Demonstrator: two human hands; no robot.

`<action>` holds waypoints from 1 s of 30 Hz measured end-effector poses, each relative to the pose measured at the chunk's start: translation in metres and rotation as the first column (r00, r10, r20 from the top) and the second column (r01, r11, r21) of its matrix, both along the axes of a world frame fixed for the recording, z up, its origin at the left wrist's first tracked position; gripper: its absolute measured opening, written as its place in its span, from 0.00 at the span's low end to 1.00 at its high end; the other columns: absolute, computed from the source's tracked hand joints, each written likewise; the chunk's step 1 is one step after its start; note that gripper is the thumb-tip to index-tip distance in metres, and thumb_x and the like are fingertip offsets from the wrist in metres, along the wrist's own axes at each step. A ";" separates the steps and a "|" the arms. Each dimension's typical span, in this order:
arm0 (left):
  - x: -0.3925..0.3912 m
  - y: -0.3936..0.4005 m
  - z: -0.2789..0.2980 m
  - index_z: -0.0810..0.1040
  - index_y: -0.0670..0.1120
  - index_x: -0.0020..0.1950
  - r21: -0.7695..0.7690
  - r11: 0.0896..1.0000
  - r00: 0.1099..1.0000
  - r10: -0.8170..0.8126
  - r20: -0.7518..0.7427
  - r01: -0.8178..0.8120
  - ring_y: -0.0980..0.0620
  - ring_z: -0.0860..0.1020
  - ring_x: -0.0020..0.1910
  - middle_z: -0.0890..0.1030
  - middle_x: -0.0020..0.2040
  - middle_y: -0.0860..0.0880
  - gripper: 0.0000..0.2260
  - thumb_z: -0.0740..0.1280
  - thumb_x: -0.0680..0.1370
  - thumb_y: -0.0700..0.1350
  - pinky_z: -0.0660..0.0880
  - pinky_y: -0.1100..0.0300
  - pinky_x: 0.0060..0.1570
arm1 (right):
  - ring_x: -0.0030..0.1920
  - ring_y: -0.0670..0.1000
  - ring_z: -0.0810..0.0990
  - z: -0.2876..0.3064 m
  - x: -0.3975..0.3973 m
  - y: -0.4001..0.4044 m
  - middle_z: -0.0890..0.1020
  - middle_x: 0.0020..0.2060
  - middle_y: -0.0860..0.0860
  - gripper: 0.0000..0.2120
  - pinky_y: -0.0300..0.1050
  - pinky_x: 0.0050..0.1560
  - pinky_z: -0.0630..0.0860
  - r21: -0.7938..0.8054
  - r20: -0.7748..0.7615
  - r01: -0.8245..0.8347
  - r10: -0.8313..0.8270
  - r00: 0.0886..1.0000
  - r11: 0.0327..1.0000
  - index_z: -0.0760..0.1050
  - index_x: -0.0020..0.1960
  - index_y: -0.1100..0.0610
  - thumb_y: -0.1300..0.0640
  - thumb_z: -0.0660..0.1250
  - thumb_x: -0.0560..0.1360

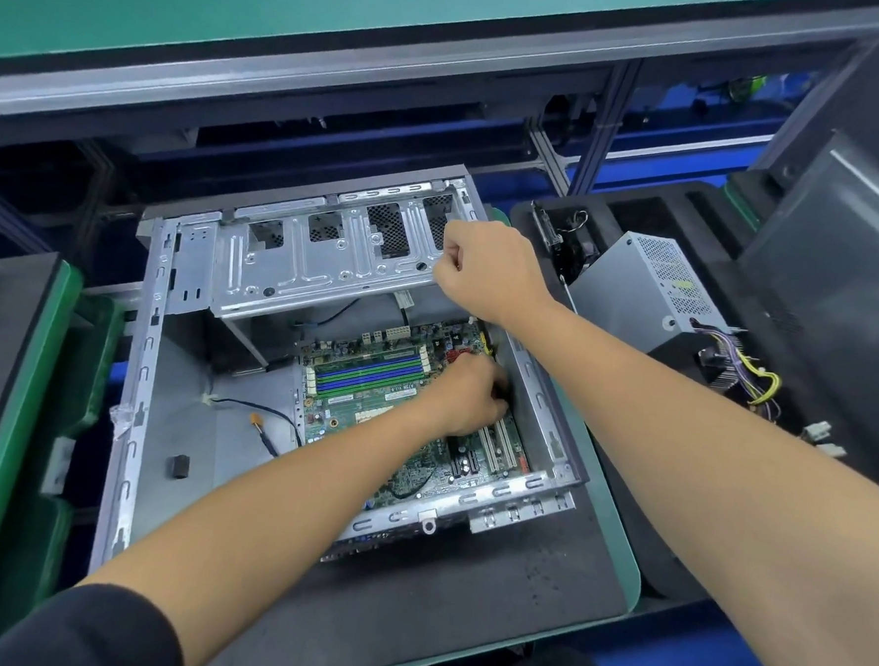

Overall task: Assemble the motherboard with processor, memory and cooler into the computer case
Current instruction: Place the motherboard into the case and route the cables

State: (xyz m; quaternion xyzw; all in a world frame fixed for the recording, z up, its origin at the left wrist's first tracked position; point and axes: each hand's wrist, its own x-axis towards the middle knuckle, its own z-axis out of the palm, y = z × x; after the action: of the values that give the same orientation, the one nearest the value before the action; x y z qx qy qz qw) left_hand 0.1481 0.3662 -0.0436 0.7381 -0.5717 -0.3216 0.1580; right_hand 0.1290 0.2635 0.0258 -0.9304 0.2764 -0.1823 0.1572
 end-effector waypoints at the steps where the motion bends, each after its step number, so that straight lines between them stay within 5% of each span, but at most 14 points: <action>1: -0.001 -0.001 -0.001 0.81 0.39 0.47 0.012 1.000 1.000 -0.006 0.005 0.006 0.45 0.79 0.41 0.82 0.43 0.42 0.06 0.67 0.73 0.39 0.76 0.57 0.41 | 0.32 0.52 0.69 0.000 0.000 0.000 0.70 0.27 0.47 0.07 0.42 0.32 0.63 0.002 0.000 0.000 0.000 1.000 1.000 0.67 0.36 0.56 0.58 0.61 0.72; 4: -0.003 -0.001 -0.003 0.77 0.39 0.41 0.026 0.999 0.998 -0.022 0.061 0.020 0.44 0.77 0.38 0.79 0.39 0.43 0.04 0.66 0.73 0.39 0.75 0.56 0.38 | 0.32 0.52 0.70 0.000 0.000 -0.001 0.72 0.28 0.48 0.06 0.42 0.33 0.65 0.006 -0.005 0.000 0.000 1.000 1.000 0.68 0.37 0.56 0.58 0.61 0.72; 8: -0.008 -0.003 -0.004 0.65 0.45 0.29 0.003 0.999 0.995 0.052 0.081 -0.052 0.48 0.70 0.28 0.69 0.28 0.48 0.14 0.66 0.71 0.37 0.66 0.61 0.27 | 0.32 0.51 0.70 0.000 0.000 -0.001 0.72 0.28 0.48 0.06 0.42 0.32 0.63 0.004 -0.009 0.004 -0.004 1.000 1.000 0.68 0.37 0.56 0.57 0.61 0.73; 16: -0.011 -0.008 -0.005 0.62 0.46 0.29 0.004 0.992 0.991 0.126 0.051 -0.127 0.54 0.66 0.23 0.67 0.27 0.49 0.15 0.66 0.68 0.34 0.56 0.69 0.13 | 0.32 0.52 0.71 0.001 0.001 0.000 0.73 0.29 0.49 0.06 0.44 0.34 0.69 0.005 -0.017 0.002 -0.002 1.000 1.000 0.68 0.37 0.56 0.57 0.61 0.73; 27: -0.007 -0.009 0.004 0.65 0.43 0.28 0.055 0.991 0.991 0.123 0.049 -0.126 0.49 0.68 0.25 0.69 0.27 0.47 0.13 0.65 0.70 0.37 0.65 0.61 0.24 | 0.32 0.51 0.70 0.001 0.000 -0.001 0.72 0.29 0.48 0.06 0.40 0.30 0.61 0.014 0.002 0.002 -0.002 1.000 1.000 0.68 0.37 0.55 0.57 0.61 0.72; 30: 0.002 -0.010 0.014 0.74 0.44 0.30 0.014 0.993 0.992 0.114 0.058 -0.115 0.49 0.70 0.28 0.71 0.28 0.49 0.11 0.67 0.72 0.39 0.66 0.62 0.30 | 0.32 0.51 0.70 0.001 0.000 0.000 0.72 0.29 0.47 0.06 0.39 0.29 0.61 0.017 0.001 0.004 -0.004 1.000 1.000 0.69 0.37 0.55 0.57 0.61 0.72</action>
State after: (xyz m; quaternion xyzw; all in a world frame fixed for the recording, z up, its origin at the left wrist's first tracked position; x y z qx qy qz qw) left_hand 0.1498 0.3557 -0.0301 0.7800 -0.5297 -0.2958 0.1533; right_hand 0.1289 0.2631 0.0267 -0.9284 0.2796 -0.1809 0.1649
